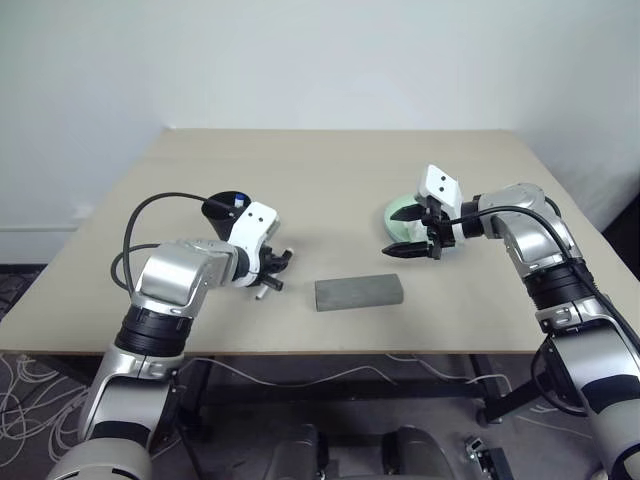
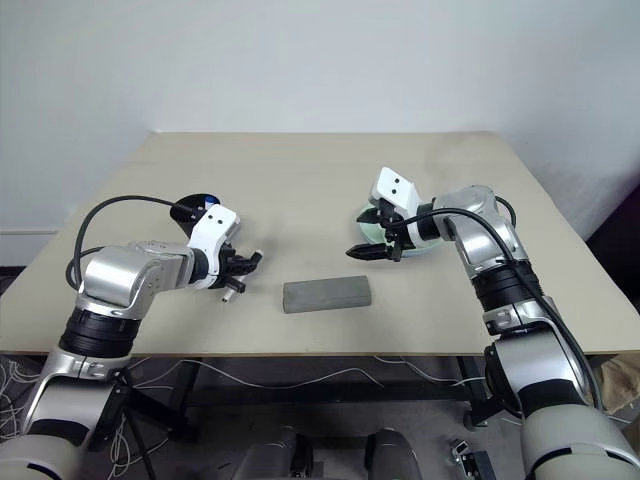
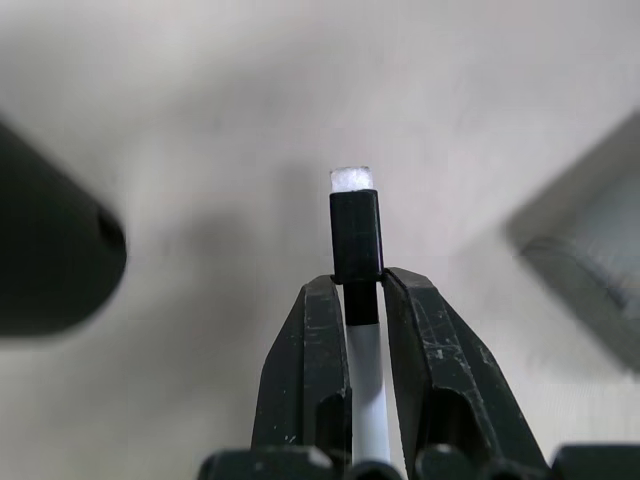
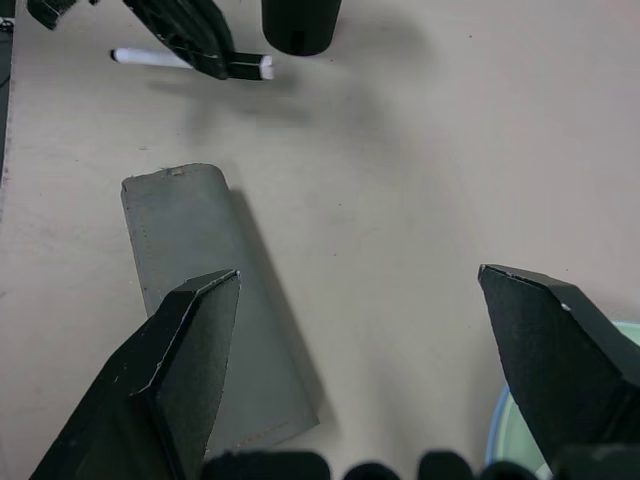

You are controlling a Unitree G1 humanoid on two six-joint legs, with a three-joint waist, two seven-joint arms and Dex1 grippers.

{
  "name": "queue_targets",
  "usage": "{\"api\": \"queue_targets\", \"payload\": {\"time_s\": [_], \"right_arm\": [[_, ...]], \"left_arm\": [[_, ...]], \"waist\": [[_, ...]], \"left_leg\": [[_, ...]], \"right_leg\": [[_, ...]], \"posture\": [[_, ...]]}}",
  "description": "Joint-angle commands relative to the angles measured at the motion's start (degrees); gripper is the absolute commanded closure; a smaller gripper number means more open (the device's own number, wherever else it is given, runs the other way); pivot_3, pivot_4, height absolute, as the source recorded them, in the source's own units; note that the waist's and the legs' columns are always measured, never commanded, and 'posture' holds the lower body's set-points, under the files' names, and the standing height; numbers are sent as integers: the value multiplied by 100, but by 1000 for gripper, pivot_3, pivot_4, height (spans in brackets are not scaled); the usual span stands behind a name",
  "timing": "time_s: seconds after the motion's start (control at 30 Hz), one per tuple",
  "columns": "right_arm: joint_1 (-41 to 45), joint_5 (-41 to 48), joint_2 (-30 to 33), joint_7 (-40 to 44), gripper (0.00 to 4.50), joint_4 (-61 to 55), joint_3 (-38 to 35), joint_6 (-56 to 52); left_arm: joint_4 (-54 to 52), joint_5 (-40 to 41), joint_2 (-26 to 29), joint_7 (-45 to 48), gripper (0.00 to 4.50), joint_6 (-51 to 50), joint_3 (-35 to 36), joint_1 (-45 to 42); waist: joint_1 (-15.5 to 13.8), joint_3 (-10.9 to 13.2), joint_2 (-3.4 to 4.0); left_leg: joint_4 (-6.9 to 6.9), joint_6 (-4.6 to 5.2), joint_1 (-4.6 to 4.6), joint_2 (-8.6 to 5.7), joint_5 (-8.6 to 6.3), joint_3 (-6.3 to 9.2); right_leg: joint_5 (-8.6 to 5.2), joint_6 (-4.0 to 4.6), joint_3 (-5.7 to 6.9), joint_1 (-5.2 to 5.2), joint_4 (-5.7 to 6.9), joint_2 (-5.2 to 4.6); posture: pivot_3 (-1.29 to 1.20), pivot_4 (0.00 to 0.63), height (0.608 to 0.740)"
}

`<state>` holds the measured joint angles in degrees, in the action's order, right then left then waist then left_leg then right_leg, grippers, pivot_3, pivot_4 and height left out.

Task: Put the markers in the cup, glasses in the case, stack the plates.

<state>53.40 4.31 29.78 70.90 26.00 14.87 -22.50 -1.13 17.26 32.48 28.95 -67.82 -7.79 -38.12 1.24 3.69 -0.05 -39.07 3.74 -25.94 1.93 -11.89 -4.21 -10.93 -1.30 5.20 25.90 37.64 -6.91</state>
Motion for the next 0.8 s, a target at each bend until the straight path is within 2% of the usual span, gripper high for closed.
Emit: {"api": "queue_targets", "payload": {"time_s": [0.03, 0.2, 0.4, 0.8], "right_arm": [[146, 36, 11, 19, 361, -173, -73, 18], [127, 42, 7, 31, 361, -207, -68, 7], [116, 45, 7, 35, 361, -231, -69, 1], [112, 40, 8, 28, 361, -234, -74, -7]], "left_arm": [[-200, -35, -108, 70, 4387, 1267, 460, -23], [17, -38, -328, -46, 4387, 2289, 882, -125], [120, -181, -470, -227, 4387, 2983, 1055, -150], [1000, -780, -682, -1318, 4387, 4825, 1593, -418]], "waist": [[-4, 0, 0], [-3, 0, 0], [-3, 0, 0], [-11, -1, -1]], "left_leg": [[0, 0, 0, 0, 0, 0], [-3, 1, 0, -3, 0, -1], [-6, 1, 0, -20, 0, -1], [-13, 1, 1, -24, 1, 2]], "right_leg": [[0, 1, 0, 0, 0, 0], [1, 1, 1, -5, -1, 0], [3, -2, 3, -8, 0, 8], [6, -2, 10, -17, 1, 8]], "posture": [[0, 0, 700], [0, 0, 700], [0, 0, 700], [0, 0, 700]]}}
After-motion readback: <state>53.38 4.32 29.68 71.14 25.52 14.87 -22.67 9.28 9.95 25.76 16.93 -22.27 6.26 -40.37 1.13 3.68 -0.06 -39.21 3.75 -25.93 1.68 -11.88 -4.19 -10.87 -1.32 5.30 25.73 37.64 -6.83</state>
